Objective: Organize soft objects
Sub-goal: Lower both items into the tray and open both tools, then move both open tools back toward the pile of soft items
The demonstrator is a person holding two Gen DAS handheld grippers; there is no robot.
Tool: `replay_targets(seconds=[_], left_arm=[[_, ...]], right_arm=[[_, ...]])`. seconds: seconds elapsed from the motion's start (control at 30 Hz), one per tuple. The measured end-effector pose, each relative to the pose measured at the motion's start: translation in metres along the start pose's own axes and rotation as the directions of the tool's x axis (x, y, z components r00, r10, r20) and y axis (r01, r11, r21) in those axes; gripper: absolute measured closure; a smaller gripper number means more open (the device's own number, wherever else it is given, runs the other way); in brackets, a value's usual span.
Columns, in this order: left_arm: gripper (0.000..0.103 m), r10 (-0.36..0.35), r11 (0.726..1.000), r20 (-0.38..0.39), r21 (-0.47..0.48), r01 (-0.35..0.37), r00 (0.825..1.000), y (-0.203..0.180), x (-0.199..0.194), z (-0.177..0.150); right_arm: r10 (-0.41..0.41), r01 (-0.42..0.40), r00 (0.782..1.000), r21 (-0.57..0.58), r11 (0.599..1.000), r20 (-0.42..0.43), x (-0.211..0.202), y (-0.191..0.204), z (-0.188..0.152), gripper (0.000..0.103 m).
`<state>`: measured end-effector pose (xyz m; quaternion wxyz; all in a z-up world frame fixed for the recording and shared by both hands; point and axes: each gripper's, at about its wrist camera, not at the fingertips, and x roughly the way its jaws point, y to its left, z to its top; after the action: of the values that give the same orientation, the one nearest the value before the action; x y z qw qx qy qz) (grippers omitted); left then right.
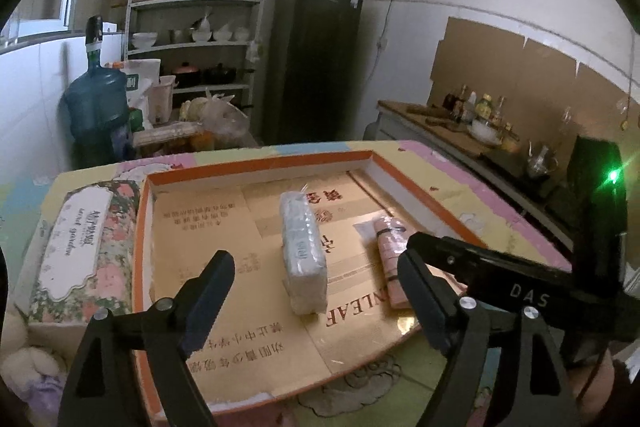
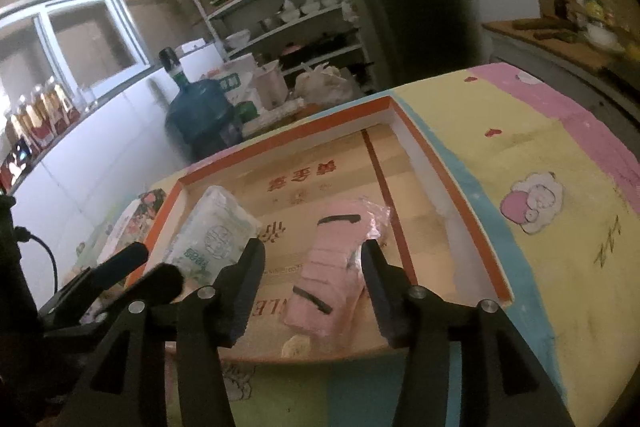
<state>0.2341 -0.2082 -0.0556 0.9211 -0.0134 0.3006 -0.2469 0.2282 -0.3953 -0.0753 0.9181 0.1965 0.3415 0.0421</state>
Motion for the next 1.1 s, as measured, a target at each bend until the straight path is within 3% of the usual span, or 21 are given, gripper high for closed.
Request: replay_targets(seconds=[0.1,0.3,0.53,0.63,1.1], left_arm=[[0.019,0.004,1.0,-0.002,-0.002,-0.004,1.0,0.001,-0.01,0.0],[0.02,0.08,0.997,0.023,-0.009,-0.079,0.997,0.008,-0.039,-0.002],[0.023,0.123,0.992,0.137,-0.01,-0.123,0.983,0.02,-0.088,-0.013],[0.023,0.142,0.99,0.16,-0.013,-0.142,0.977,0.024,-0.106,-0.019],[0.023,0.207,0.978,0.244,-0.024,-0.207,0.948,0.052,-0.181,-0.039]], right_arm=[[-0.009,0.008,0.999,0.003,1.0,0.047,-0.015,0.002,-0.004,0.051],[-0.033,0.033,0.99,0.001,0.999,0.141,-0.051,0.012,-0.018,0.044],[-0.058,0.072,0.971,-0.053,0.996,0.232,-0.092,0.045,-0.044,0.042],[-0.047,0.068,0.967,-0.076,0.995,0.25,-0.106,0.061,-0.056,0.033],[0.019,0.017,0.968,-0.142,0.99,0.251,-0.133,0.115,-0.096,0.028]])
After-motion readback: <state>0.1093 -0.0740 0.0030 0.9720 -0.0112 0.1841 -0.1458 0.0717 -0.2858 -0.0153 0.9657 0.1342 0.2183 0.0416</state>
